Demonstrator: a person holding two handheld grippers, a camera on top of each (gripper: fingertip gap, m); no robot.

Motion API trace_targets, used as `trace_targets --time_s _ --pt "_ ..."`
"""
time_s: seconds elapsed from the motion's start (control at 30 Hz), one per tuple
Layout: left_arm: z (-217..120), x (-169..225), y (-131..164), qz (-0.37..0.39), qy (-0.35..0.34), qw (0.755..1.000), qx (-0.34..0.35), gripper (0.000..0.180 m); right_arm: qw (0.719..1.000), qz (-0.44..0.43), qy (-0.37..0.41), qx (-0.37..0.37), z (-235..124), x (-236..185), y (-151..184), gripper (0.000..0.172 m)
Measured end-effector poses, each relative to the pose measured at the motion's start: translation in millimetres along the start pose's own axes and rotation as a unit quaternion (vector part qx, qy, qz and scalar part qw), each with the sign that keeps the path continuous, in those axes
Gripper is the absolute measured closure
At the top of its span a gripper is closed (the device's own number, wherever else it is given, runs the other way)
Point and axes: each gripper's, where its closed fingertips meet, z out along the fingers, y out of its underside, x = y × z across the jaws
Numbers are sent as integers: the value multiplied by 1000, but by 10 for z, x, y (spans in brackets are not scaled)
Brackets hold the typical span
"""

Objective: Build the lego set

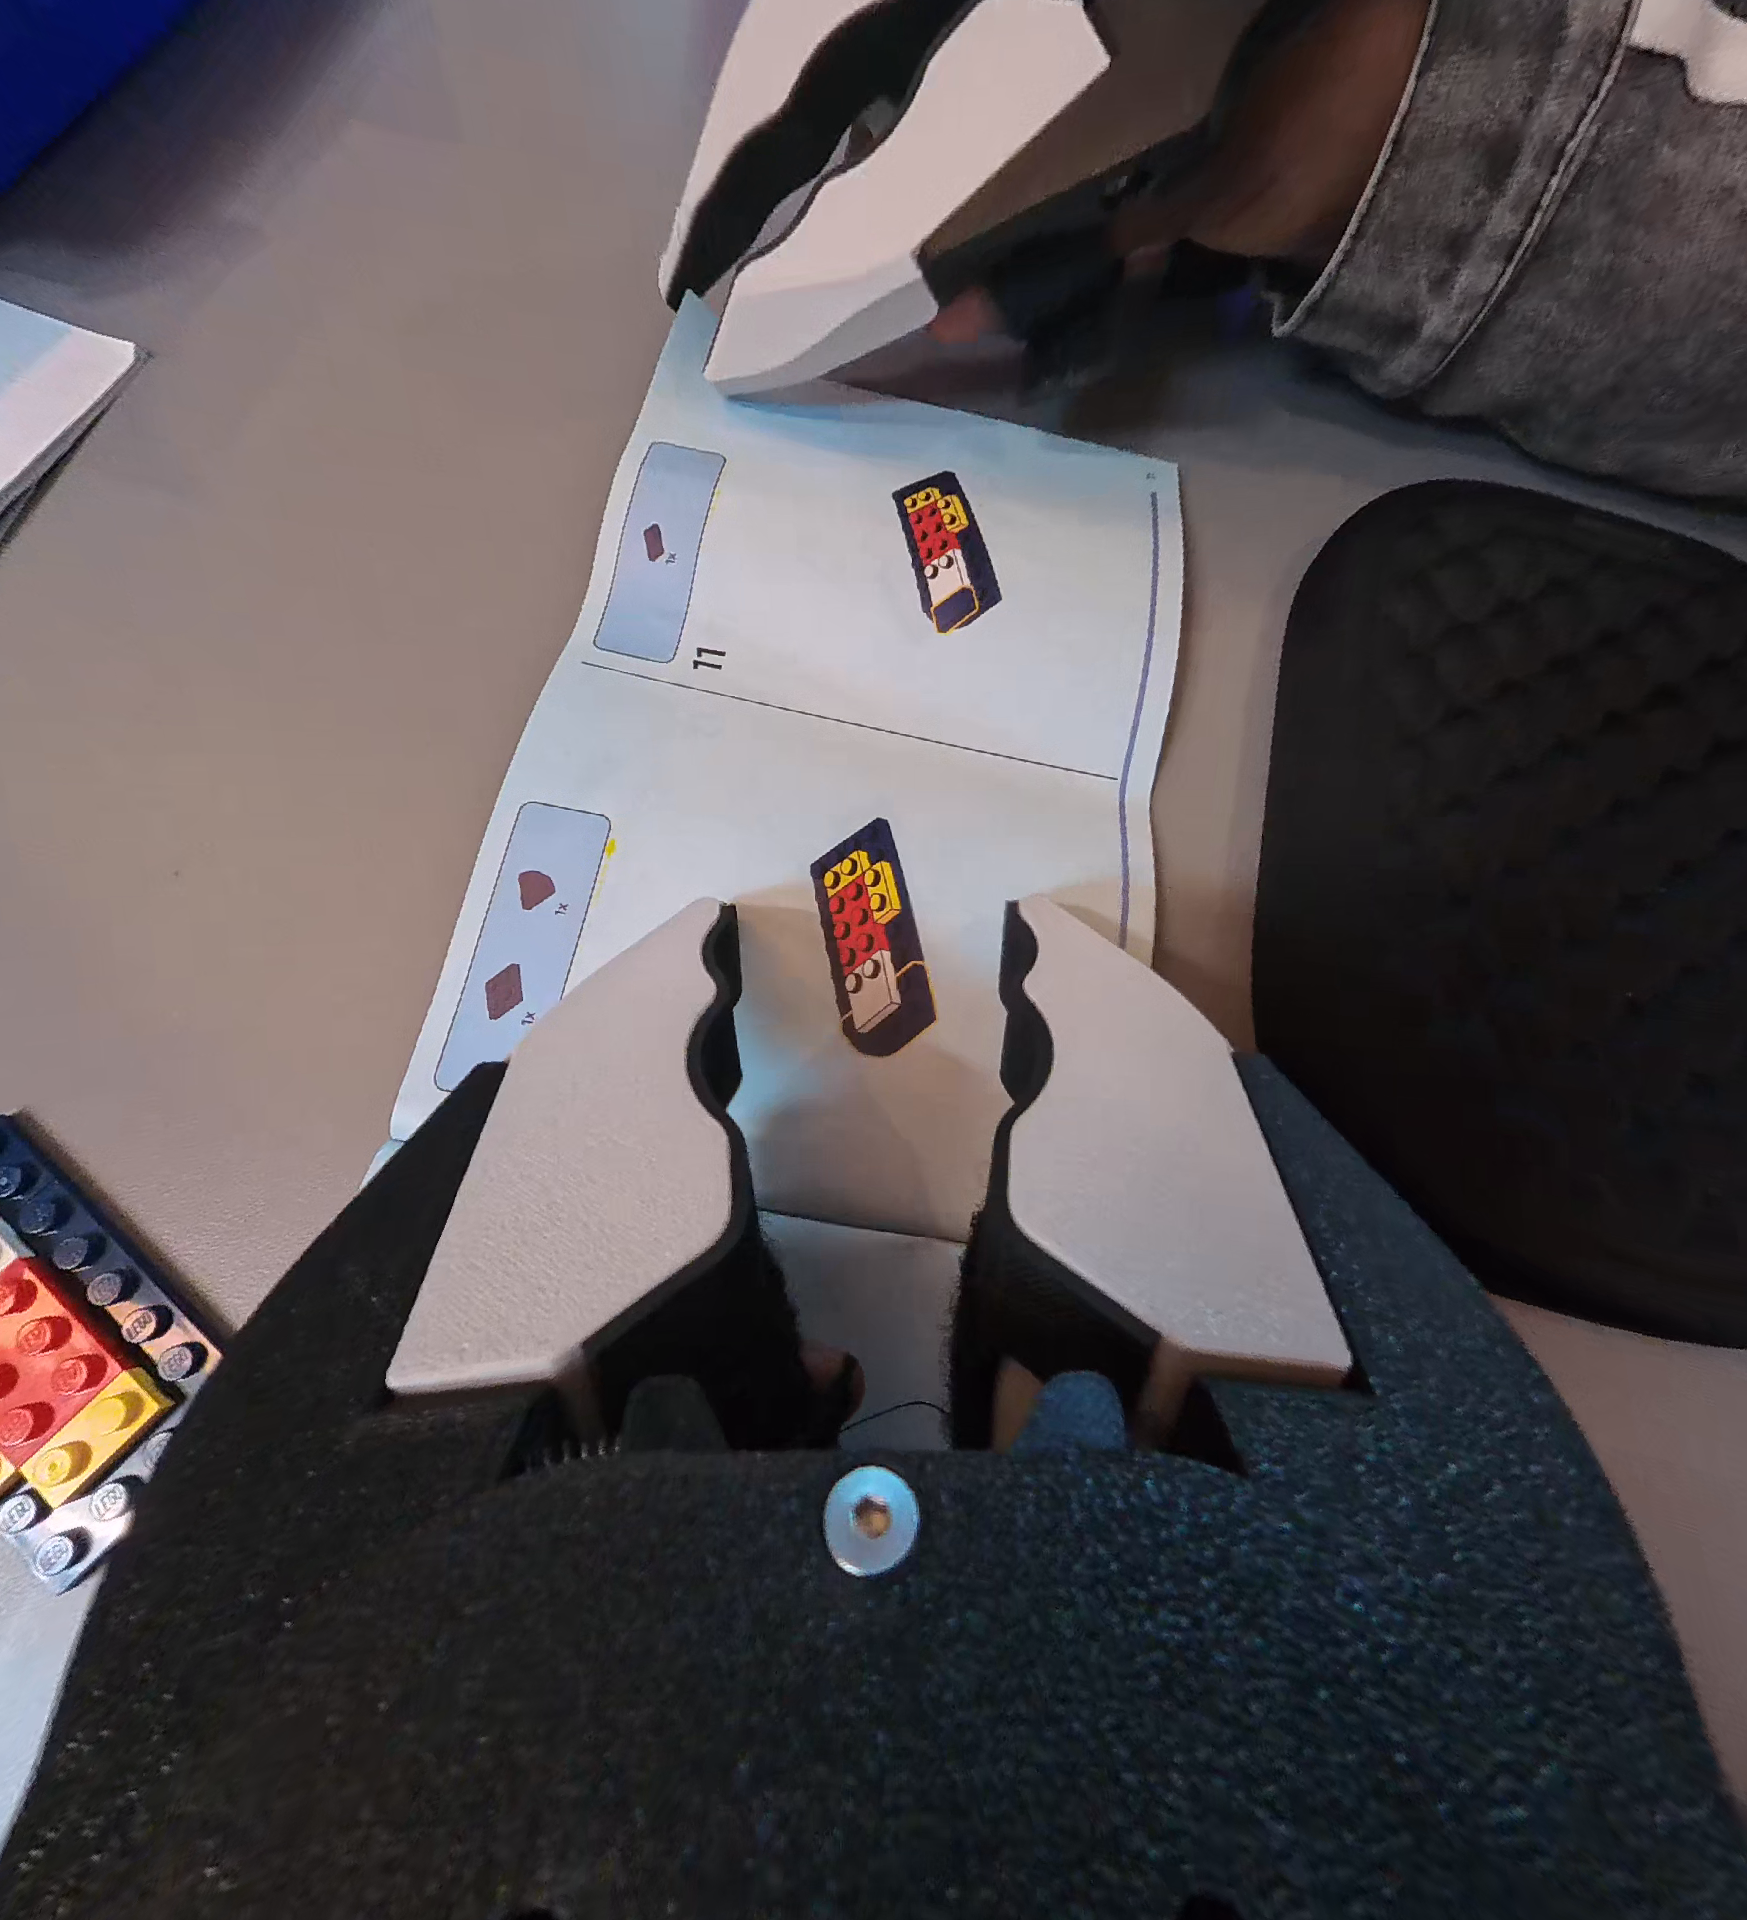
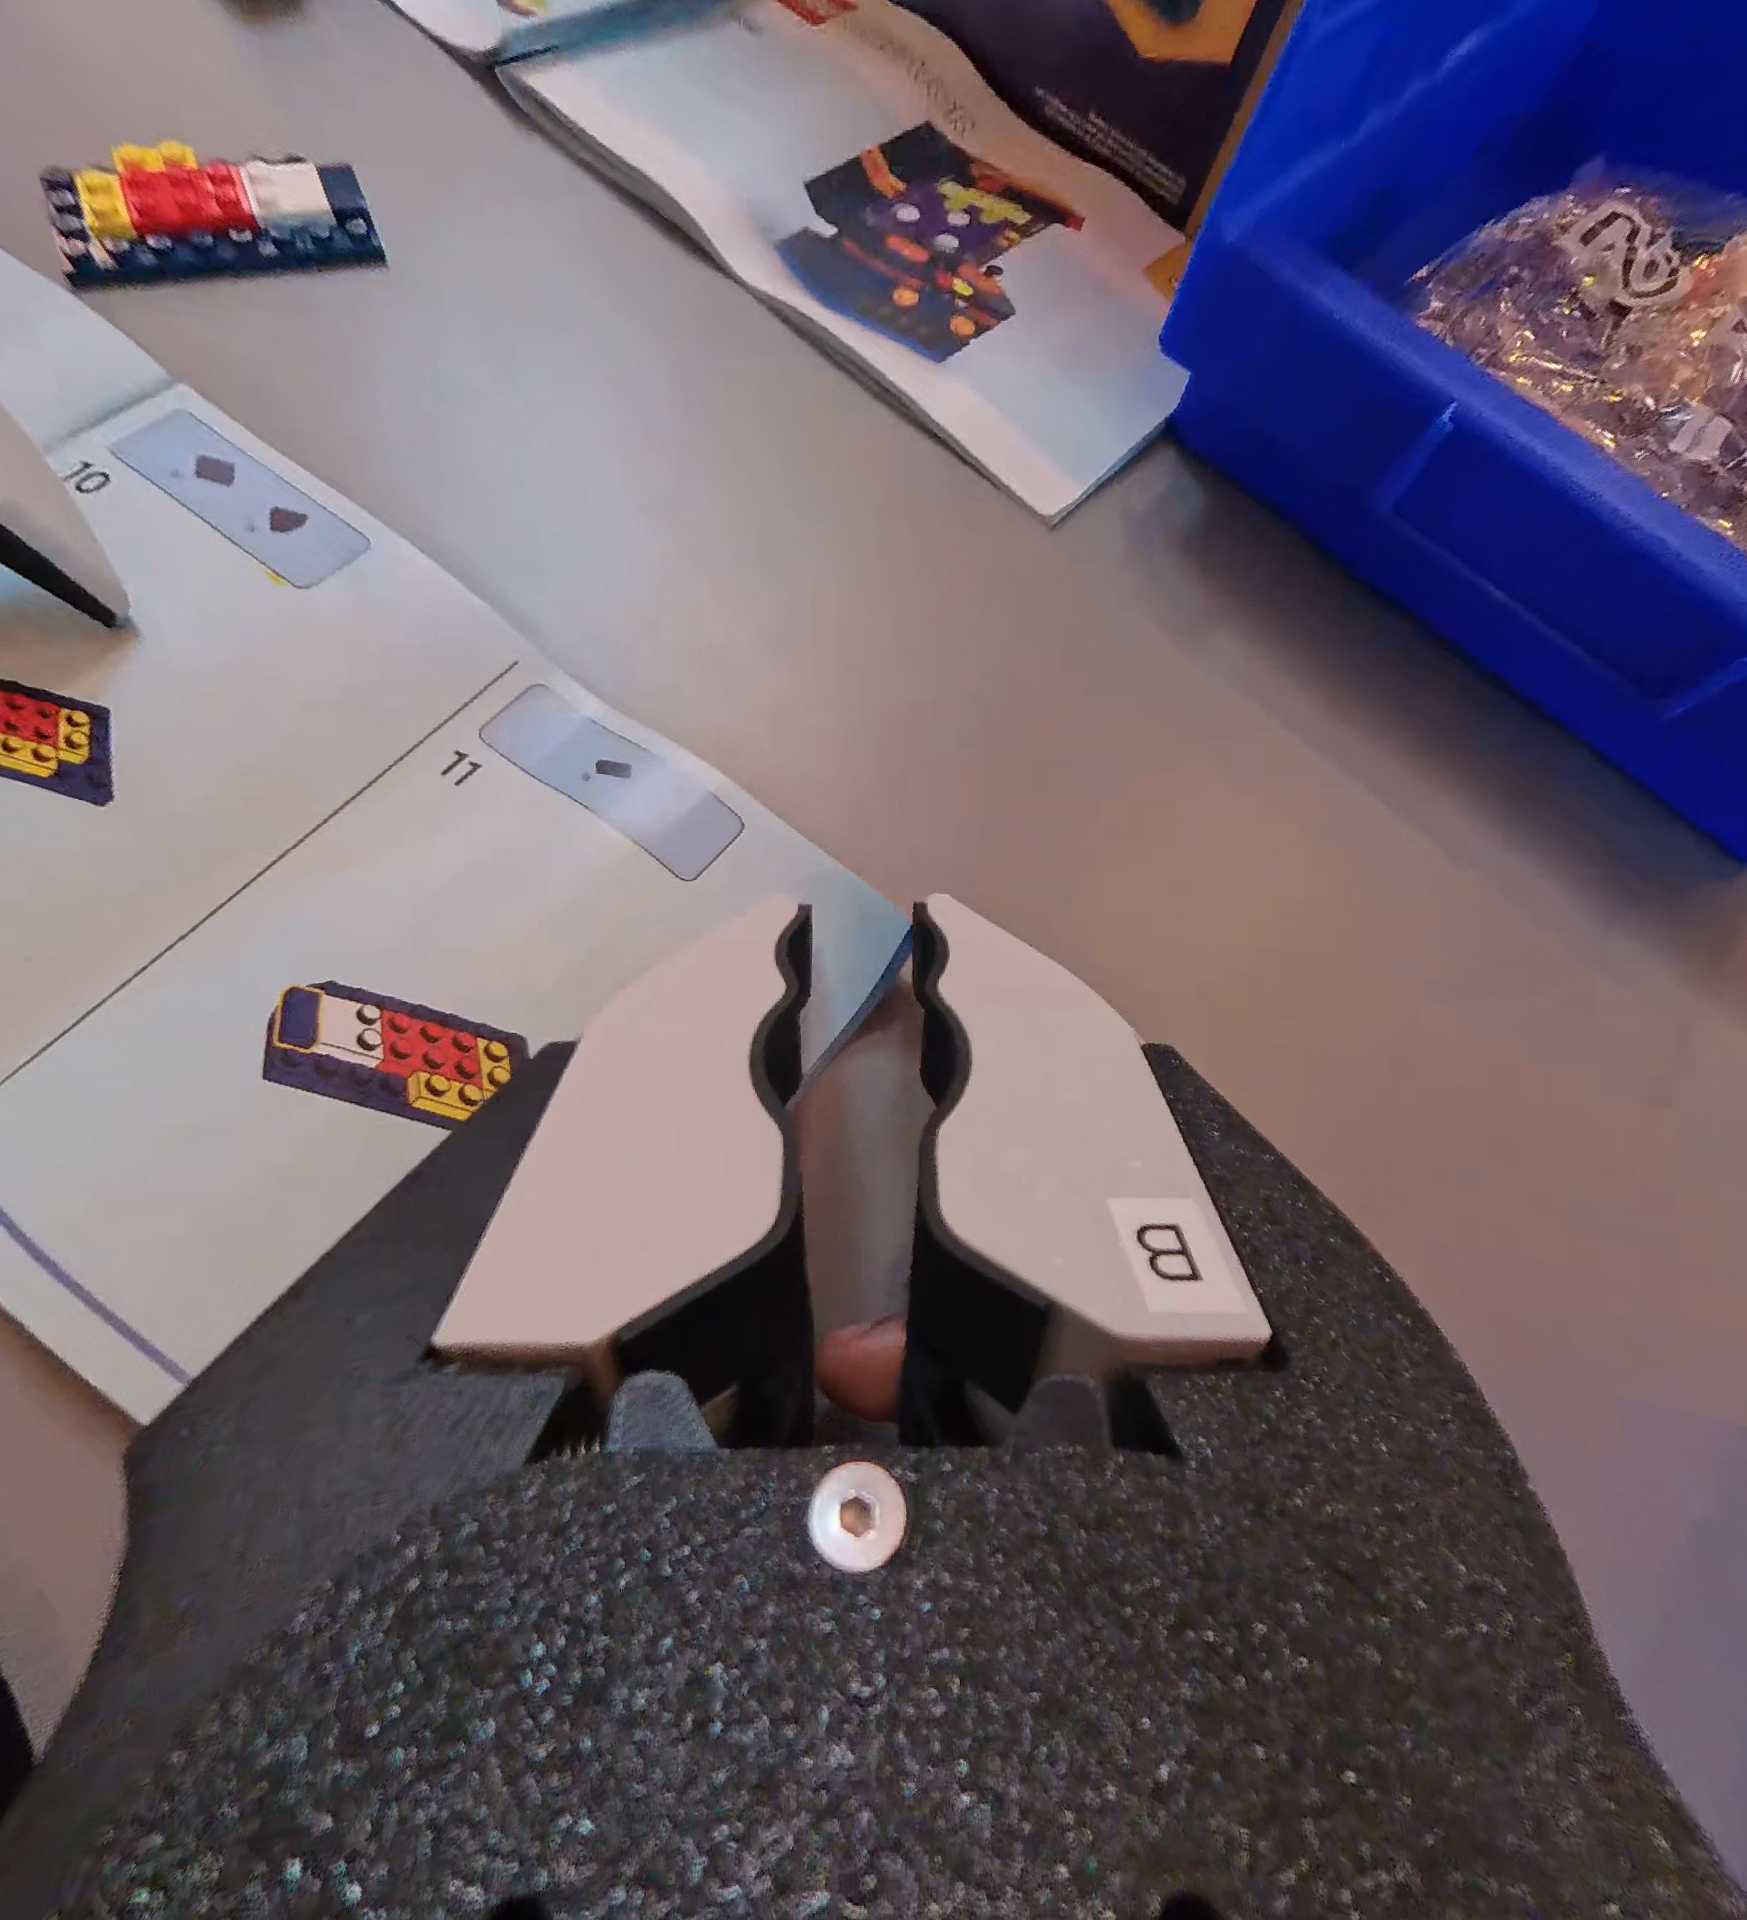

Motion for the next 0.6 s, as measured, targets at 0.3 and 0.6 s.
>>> trace_targets --time_s 0.3,0.6 --pt "0 -13 0 -6 1 1000 1 134 998 -32 36 26 -66 19 -48 165" --pt "-15 -47 -24 -9 -8 1000 11 134 977 -167 56 118 -328 -158 -356 172"
